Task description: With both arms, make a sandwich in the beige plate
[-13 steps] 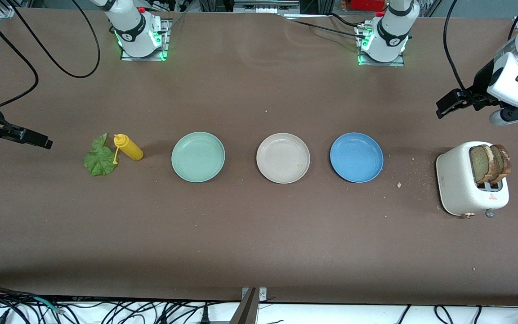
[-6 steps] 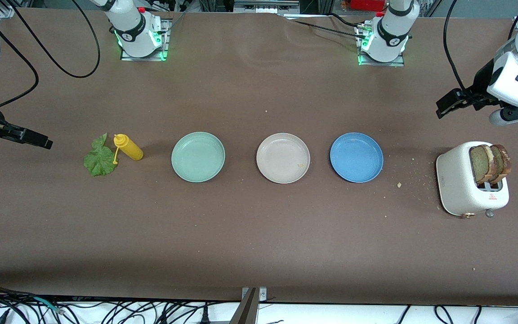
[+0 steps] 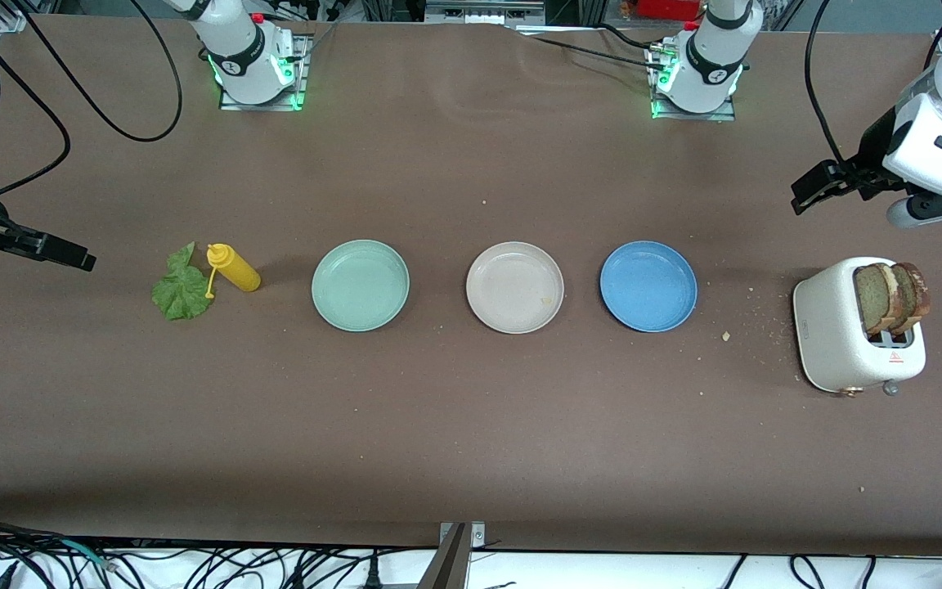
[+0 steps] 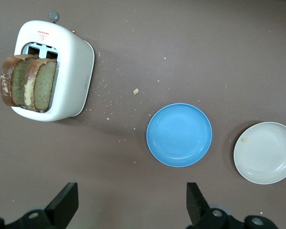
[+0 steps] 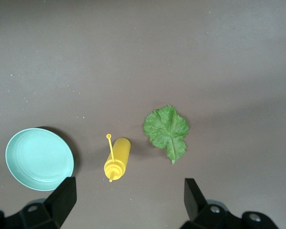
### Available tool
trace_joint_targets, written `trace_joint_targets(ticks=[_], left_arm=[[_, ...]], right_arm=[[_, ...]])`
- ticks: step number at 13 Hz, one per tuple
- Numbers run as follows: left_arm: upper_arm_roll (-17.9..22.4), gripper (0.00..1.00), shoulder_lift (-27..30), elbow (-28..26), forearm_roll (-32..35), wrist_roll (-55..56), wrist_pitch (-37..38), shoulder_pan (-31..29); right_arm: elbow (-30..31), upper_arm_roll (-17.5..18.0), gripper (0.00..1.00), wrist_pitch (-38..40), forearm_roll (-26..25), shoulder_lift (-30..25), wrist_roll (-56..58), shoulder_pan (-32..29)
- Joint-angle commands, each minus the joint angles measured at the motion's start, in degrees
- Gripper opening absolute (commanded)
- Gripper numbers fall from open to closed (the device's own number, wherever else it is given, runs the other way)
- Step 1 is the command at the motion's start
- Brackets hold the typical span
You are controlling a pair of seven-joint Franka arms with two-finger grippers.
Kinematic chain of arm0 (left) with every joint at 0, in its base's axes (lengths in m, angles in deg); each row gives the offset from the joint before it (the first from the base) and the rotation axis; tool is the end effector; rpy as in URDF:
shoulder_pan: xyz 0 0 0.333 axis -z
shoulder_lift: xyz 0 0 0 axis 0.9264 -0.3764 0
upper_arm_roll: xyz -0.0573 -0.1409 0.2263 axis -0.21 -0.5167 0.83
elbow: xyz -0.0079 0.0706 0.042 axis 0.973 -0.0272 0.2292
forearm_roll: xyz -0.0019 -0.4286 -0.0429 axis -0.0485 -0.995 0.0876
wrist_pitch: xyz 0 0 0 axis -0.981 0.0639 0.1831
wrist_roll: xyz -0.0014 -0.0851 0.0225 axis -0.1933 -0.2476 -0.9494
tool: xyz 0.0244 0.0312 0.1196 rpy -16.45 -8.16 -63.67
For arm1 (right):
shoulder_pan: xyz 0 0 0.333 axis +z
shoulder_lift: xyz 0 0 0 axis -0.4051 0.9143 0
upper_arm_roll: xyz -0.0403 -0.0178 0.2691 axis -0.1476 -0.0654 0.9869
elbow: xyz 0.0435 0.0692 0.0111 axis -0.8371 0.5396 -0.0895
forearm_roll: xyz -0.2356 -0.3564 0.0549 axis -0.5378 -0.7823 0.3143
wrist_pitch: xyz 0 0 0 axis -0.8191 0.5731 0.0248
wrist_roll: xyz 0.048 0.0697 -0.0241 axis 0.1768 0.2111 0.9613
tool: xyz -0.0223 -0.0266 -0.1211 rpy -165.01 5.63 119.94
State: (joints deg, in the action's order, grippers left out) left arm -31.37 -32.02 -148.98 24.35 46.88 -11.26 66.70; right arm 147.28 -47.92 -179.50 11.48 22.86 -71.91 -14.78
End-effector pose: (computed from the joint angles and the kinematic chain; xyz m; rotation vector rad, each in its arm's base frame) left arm 0.5804 -0.0599 0.5331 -3.0985 -0.3659 0.0608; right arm 0.6486 -0.0357 0.4800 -3.0988 0.3581 0.1284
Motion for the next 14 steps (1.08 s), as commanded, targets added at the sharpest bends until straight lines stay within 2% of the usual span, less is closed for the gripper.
trace_joint_targets(ticks=[1, 14], left_arm=[[-0.36, 1.0, 0.23, 0.72, 1.31, -0.59, 1.05, -0.31], [-0.27, 1.0, -0.03, 0.55, 1.39, -0.07, 1.4, -0.75]], right_arm=[[1.47, 0.04, 1.0, 0.06, 0.17, -1.52, -0.77, 0.28], [1.47, -0.05, 1.0, -0.03, 0.08, -1.52, -0.42, 0.28]])
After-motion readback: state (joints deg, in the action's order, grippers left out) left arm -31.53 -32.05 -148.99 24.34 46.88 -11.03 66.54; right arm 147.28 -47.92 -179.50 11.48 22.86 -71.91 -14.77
